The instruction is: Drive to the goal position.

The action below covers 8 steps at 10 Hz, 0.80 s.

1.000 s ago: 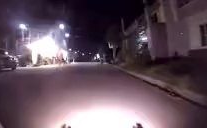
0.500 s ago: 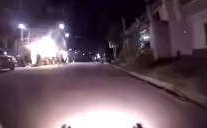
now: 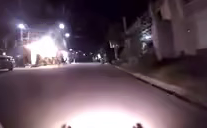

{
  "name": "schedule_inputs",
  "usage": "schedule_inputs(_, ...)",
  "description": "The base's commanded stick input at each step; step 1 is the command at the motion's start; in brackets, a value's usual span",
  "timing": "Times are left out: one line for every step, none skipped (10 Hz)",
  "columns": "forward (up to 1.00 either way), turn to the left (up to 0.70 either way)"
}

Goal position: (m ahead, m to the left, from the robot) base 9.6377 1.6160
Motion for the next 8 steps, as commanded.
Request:
schedule_inputs(0.6, 0.0)
schedule_inputs(0.6, 0.0)
schedule_inputs(0.6, 0.0)
schedule_inputs(0.6, 0.0)
schedule_inputs(0.6, 0.0)
schedule_inputs(0.6, 0.0)
schedule_inputs(0.6, 0.0)
schedule_inputs(0.6, 0.0)
